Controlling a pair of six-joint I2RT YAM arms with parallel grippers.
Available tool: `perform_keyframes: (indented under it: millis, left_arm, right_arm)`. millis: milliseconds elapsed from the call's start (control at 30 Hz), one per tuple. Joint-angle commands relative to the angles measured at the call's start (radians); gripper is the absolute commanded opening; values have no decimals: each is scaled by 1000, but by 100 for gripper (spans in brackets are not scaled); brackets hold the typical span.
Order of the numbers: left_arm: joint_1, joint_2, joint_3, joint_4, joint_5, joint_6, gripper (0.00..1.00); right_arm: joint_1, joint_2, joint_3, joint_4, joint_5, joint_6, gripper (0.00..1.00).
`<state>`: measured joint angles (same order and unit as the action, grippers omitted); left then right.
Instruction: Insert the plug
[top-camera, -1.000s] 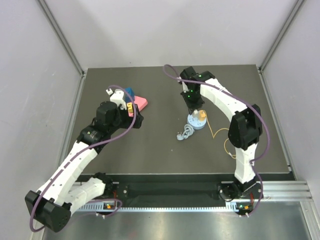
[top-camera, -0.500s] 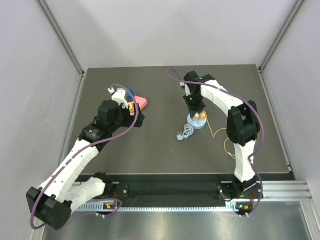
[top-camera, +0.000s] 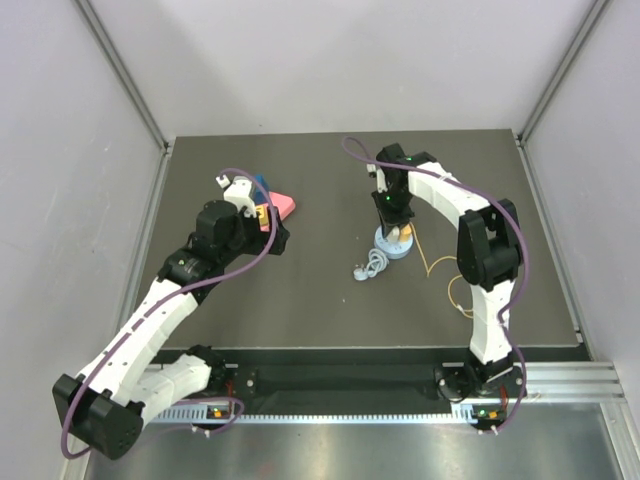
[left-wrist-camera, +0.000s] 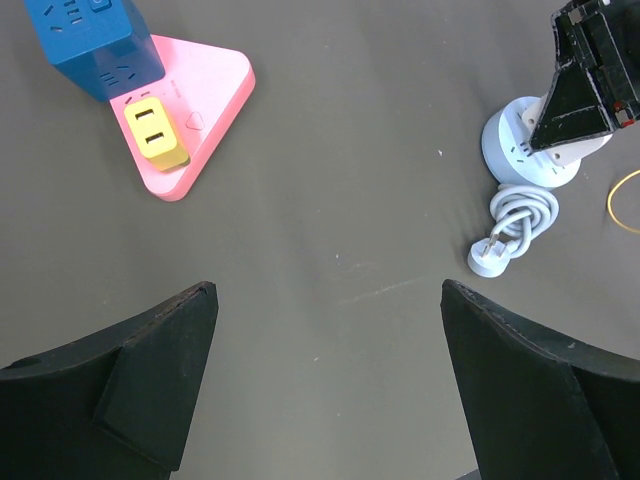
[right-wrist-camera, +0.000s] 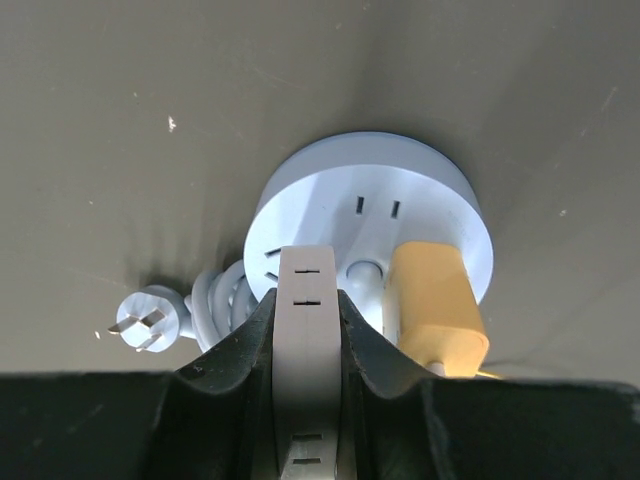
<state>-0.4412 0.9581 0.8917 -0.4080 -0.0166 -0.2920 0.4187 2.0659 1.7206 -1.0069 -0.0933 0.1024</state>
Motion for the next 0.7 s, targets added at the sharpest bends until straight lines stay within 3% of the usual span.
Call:
perform_keyframes:
  millis: [0, 667]
  left_arm:
    - [-2, 1, 9, 44, -6, 13, 97]
    - [-2, -4, 9, 46, -13, 14, 97]
  right_arm:
    - [-12, -4, -24, 48, -25, 13, 0]
    - [12, 19, -85, 94, 64, 29, 0]
